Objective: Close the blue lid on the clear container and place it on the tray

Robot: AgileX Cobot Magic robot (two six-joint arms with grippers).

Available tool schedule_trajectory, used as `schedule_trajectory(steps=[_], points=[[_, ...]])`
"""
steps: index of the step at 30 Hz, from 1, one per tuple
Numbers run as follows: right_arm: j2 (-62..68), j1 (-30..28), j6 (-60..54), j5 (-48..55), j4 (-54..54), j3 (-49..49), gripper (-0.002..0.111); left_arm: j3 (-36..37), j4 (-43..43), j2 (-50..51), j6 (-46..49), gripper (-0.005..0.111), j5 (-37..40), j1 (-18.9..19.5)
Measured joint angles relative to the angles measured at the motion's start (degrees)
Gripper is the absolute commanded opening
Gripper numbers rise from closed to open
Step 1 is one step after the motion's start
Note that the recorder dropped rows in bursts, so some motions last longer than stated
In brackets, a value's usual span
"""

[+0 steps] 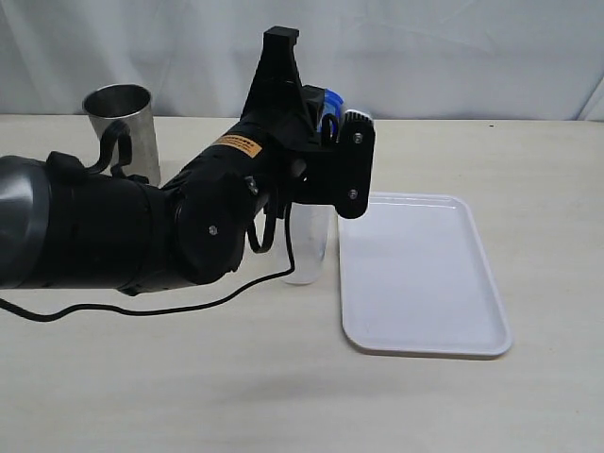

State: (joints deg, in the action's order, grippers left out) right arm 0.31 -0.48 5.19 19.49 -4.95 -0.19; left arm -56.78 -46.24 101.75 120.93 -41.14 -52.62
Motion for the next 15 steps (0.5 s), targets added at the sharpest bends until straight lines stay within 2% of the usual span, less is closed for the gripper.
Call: schedule_trajectory(steps=[15], points=[[0.0,0.0,0.0,0.0,0.0,0.0,0.004,0.0,-1.0,0.0,0.0,0.000,-0.1,0.0]])
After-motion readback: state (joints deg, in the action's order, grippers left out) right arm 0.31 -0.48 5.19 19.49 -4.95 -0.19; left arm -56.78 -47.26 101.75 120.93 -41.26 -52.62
